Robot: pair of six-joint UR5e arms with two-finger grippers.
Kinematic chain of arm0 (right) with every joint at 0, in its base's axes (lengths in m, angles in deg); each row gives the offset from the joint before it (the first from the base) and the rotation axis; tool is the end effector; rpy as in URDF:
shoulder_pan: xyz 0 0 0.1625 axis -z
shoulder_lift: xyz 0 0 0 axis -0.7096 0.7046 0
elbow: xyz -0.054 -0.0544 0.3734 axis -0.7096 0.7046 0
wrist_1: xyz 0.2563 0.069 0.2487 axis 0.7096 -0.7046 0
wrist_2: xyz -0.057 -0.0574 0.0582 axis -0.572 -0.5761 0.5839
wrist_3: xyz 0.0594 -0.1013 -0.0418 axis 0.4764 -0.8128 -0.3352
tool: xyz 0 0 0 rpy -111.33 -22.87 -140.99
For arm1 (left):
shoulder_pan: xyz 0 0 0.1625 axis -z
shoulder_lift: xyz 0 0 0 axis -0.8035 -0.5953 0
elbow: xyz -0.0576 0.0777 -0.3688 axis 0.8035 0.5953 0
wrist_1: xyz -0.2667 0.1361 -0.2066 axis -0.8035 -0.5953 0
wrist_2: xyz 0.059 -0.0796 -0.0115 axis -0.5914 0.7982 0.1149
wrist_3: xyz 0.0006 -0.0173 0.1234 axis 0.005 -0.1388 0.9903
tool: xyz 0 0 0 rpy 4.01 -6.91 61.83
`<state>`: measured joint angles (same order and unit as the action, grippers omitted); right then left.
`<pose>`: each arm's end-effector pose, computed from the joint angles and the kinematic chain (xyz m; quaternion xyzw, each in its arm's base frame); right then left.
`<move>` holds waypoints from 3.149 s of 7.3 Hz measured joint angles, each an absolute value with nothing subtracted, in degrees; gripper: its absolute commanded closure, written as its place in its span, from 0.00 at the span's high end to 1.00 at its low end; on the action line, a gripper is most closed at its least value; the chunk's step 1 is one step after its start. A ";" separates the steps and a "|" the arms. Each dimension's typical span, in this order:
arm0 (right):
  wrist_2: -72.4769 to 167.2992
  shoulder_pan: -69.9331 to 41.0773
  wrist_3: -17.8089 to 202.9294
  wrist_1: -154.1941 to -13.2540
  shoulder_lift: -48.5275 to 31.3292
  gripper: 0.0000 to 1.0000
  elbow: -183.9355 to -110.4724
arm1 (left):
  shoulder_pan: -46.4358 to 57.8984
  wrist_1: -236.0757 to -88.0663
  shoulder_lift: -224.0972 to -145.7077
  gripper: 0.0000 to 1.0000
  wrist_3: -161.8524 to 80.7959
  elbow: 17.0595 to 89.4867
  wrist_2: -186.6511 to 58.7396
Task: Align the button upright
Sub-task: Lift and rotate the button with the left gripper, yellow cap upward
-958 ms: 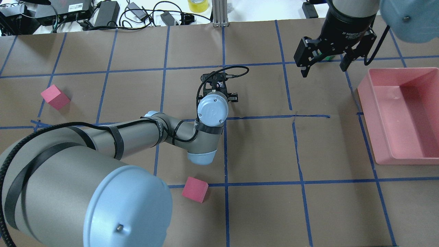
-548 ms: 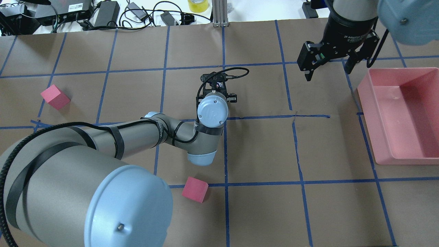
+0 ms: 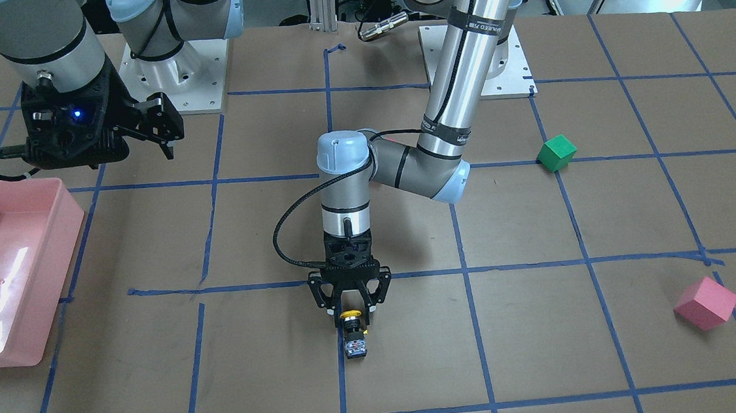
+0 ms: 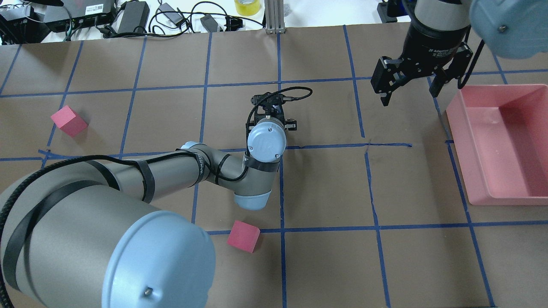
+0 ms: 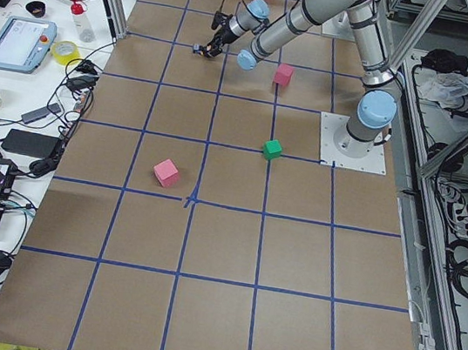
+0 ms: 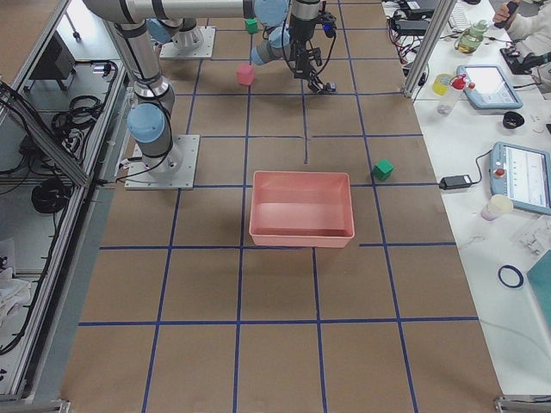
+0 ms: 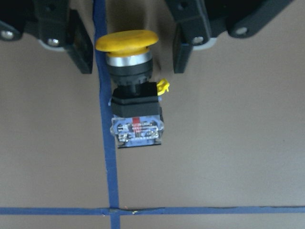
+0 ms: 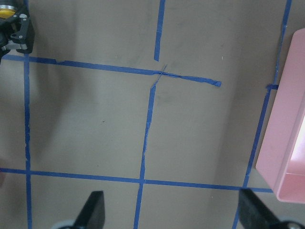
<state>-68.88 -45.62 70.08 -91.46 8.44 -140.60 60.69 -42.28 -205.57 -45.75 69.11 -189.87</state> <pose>0.1326 -0.4461 0.4137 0.0605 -0.9968 -0.0446 0.0265 -0.3317 -0.4895 0.1315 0.0046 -0.9432 0.3321 0.0063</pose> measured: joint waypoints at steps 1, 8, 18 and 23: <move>-68.92 -45.60 70.08 -91.45 8.43 1.00 -140.60 | 60.75 -42.28 -205.52 0.25 -45.86 69.15 -189.84; -69.01 -45.65 70.08 -91.45 8.43 1.00 -140.61 | 58.94 -60.34 -197.15 0.18 -44.91 64.26 -183.96; -72.73 -45.60 70.00 -91.44 8.43 1.00 -140.86 | 51.03 -101.34 -193.05 0.19 -93.00 55.65 -154.56; -72.65 -45.67 69.99 -91.44 8.43 1.00 -141.02 | 50.08 -103.15 -195.20 0.42 -95.65 57.19 -146.03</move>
